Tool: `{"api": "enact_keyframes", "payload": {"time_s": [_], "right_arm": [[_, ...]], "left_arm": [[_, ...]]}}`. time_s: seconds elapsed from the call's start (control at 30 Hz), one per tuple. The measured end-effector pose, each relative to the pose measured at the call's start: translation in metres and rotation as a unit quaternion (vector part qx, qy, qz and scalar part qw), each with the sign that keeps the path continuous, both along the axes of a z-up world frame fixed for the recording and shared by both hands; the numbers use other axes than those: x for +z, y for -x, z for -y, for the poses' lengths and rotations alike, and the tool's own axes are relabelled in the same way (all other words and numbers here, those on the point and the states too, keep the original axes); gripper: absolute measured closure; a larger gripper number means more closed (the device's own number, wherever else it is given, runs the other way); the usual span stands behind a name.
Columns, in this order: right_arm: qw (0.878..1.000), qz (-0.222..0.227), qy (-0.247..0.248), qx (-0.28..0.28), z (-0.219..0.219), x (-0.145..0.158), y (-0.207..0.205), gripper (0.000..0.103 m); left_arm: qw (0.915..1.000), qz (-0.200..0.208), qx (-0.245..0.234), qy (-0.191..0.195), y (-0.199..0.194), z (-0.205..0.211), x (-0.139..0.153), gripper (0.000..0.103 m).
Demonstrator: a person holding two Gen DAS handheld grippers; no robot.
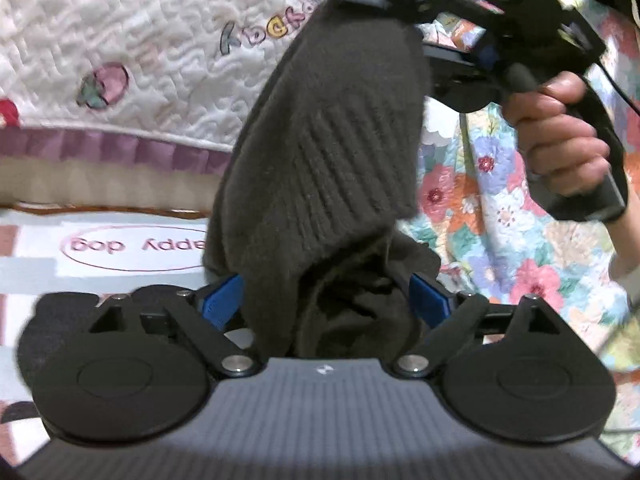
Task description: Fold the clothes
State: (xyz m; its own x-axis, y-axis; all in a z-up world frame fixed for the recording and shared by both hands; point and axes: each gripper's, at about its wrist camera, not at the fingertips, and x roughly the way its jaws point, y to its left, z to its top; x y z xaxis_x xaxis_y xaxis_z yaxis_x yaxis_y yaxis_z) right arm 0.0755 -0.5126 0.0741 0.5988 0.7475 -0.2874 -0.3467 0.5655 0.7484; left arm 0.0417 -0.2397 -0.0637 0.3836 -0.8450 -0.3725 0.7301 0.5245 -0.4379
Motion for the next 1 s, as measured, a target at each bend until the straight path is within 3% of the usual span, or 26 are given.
{"api": "enact_keyframes", "payload": {"time_s": [0.03,0.07,0.1,0.17,0.27,0.3,0.33,0.4,0.47,0.57,0.67,0.8,0.93,1.0], "right_arm": [[1.0,0.0,0.017,-0.015,0.001,-0.003,0.004,0.094],[0.999,0.001,0.035,-0.03,0.003,-0.006,0.008,0.094],[0.998,0.001,0.052,-0.046,0.004,-0.01,0.011,0.094],[0.993,0.002,0.086,-0.076,0.007,-0.016,0.019,0.094],[0.983,0.002,0.137,-0.121,0.012,-0.025,0.03,0.087],[0.979,0.003,0.154,-0.136,0.013,-0.029,0.034,0.078],[0.974,0.003,0.171,-0.151,0.015,-0.032,0.038,0.057],[0.962,0.004,0.205,-0.18,0.018,-0.038,0.046,0.038],[0.951,-0.005,0.225,-0.21,0.024,-0.049,0.057,0.038],[0.942,-0.054,0.207,-0.258,0.045,-0.083,0.086,0.038],[0.928,-0.103,0.188,-0.304,0.067,-0.116,0.115,0.038],[0.902,-0.167,0.16,-0.364,0.096,-0.162,0.155,0.037],[0.868,-0.23,0.132,-0.42,0.124,-0.207,0.194,0.037],[0.868,-0.232,0.108,-0.426,0.123,-0.216,0.197,0.037]], "left_arm": [[0.9999,-0.011,0.006,0.011,-0.007,0.003,-0.004,0.019],[0.9996,-0.018,0.012,0.02,-0.014,0.004,-0.007,0.036],[0.9994,-0.025,0.014,0.022,-0.022,0.004,-0.009,0.101],[0.999,-0.029,0.031,0.016,-0.042,-0.002,-0.007,0.097],[0.9956,0.027,0.085,-0.03,-0.069,-0.021,0.011,0.097],[0.9919,0.043,0.111,-0.045,-0.08,-0.031,0.016,0.097],[0.9865,0.055,0.141,-0.061,-0.093,-0.043,0.02,0.097],[0.9745,0.064,0.197,-0.087,-0.114,-0.064,0.017,0.097],[0.9683,0.037,0.23,-0.091,-0.132,-0.086,-0.004,0.097],[0.9636,0.001,0.239,-0.121,-0.14,-0.096,-0.044,0.098],[0.964,-0.027,0.234,-0.123,-0.137,-0.105,-0.07,0.098],[0.9649,-0.055,0.232,-0.111,-0.146,-0.113,-0.075,0.097],[0.9655,-0.064,0.235,-0.091,-0.155,-0.116,-0.075,0.097],[0.9655,-0.064,0.234,-0.095,-0.156,-0.115,-0.079,0.097]]}}
